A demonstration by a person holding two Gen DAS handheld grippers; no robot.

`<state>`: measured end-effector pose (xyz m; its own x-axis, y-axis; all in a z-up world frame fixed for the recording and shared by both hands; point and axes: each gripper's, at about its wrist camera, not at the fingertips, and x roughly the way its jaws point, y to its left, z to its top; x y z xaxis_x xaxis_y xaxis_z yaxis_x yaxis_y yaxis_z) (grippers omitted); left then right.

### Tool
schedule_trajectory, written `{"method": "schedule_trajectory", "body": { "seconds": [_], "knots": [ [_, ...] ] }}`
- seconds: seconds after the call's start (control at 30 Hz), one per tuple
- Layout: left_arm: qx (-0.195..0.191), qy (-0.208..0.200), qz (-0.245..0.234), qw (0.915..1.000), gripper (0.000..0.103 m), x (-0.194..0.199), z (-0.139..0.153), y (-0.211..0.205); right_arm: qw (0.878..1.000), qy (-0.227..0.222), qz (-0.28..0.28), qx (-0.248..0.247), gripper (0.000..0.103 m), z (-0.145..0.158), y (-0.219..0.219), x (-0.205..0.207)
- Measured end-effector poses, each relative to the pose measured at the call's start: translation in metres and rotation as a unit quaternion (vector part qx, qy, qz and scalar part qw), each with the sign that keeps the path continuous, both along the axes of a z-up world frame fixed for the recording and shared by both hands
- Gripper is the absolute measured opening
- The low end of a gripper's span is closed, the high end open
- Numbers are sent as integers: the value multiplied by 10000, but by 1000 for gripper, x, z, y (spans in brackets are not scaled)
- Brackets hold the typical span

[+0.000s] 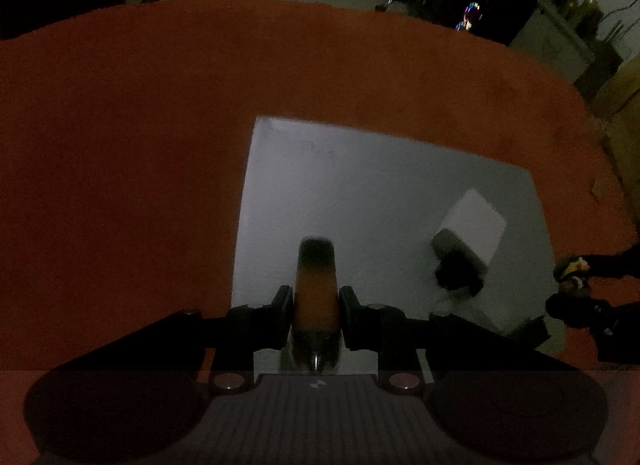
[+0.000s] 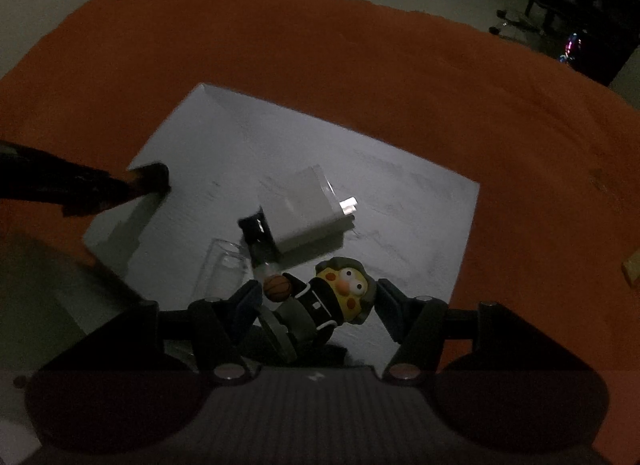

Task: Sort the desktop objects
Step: 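Lift the tube with the left tool while the right tool lifts the figurine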

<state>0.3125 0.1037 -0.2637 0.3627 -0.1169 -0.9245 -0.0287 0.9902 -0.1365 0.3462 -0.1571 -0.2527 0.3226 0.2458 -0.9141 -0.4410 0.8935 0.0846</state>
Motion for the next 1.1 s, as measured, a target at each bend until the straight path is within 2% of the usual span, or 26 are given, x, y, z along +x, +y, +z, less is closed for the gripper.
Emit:
{"method": "schedule_trajectory", "body": {
  "seconds": [0.13, 0.2, 0.33, 0.5, 0.6, 0.67, 0.77, 0.8, 0.83, 0.87, 1.1],
  "knots": [
    [382, 290, -89, 9988, 21, 5, -16, -10, 9999, -4, 60, -152, 65, -7, 3, 0],
    [448, 373, -104, 9982, 22, 8, -21, -14, 9998, 16, 61, -176, 65, -10, 4, 1],
    [533, 358, -71, 9979, 22, 13, -20, -18, 9997, 7, 123, -215, 65, -9, 7, -1],
    [837, 345, -283, 9955, 25, 21, -22, -27, 9997, 31, 172, -194, 65, -10, 10, -5],
    [756, 414, -209, 9961, 27, 23, -23, -26, 9996, 77, 189, -182, 65, -13, 11, -8],
    [799, 465, -268, 9954, 31, 22, -26, -29, 9996, 113, 199, -192, 65, -15, 11, -10],
    [866, 529, -300, 9944, 32, 18, -30, -31, 9995, 113, 189, -225, 65, -18, 11, -11],
    [838, 544, -293, 9946, 30, 18, -31, -31, 9995, 120, 178, -217, 65, -19, 11, -11],
    [825, 548, -285, 9947, 23, 18, -32, -30, 9996, 117, 173, -215, 65, -19, 11, -11],
    [829, 520, -282, 9948, 21, 17, -33, -30, 9995, 109, 179, -220, 65, -19, 11, -12],
    [494, 293, -223, 9981, 21, 13, -19, -25, 9997, 18, 186, -160, 65, -13, 10, -12]
  ]
}}
